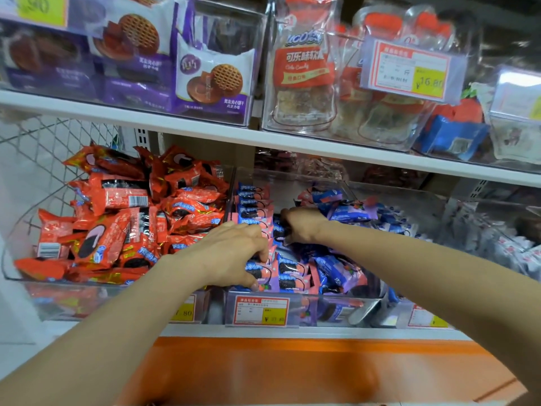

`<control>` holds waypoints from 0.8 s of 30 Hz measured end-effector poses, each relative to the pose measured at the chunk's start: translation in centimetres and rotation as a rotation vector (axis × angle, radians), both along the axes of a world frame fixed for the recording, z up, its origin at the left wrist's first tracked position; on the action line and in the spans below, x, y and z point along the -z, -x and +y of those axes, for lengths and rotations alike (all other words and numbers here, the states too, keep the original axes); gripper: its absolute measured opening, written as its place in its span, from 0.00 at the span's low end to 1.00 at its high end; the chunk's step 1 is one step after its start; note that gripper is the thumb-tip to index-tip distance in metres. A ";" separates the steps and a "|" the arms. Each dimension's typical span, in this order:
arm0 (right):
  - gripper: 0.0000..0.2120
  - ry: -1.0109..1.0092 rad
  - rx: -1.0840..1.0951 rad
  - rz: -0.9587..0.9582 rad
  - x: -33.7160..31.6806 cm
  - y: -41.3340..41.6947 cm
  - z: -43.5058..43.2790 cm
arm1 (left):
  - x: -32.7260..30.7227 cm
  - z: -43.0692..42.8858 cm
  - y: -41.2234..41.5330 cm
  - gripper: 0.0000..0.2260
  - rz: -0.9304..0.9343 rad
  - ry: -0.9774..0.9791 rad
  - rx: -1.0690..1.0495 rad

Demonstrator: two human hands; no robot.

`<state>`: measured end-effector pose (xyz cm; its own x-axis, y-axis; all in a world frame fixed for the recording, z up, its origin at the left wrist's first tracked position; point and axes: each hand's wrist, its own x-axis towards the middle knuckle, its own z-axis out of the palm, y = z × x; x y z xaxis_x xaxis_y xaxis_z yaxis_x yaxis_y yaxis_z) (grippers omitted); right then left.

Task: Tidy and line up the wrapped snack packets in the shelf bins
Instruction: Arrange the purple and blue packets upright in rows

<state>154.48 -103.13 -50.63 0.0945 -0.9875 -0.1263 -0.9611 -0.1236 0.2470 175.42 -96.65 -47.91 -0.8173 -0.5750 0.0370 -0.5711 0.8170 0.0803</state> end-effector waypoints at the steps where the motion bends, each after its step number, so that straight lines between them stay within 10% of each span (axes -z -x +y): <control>1: 0.24 0.013 -0.033 0.012 -0.1 -0.1 0.4 | 0.0 0.0 0.0 0.21 -0.002 0.000 0.002; 11: 0.21 -0.358 -0.057 -0.200 -2.5 0.0 4.5 | -0.1 -0.1 0.1 0.21 -0.015 -0.008 -0.002; 18: 0.02 0.276 0.011 -0.401 -4.2 0.0 3.3 | -0.4 0.2 0.1 0.21 -0.031 -0.014 -0.017; 24: 0.35 0.108 0.091 0.004 -5.2 -0.3 0.2 | -0.7 0.2 0.2 0.20 -0.027 -0.063 -0.017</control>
<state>154.78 -102.90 -45.46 0.0037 -0.9998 -0.0191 -0.9660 -0.0085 0.2583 175.24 -96.47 -47.21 -0.8076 -0.5894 -0.0215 -0.5876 0.8009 0.1154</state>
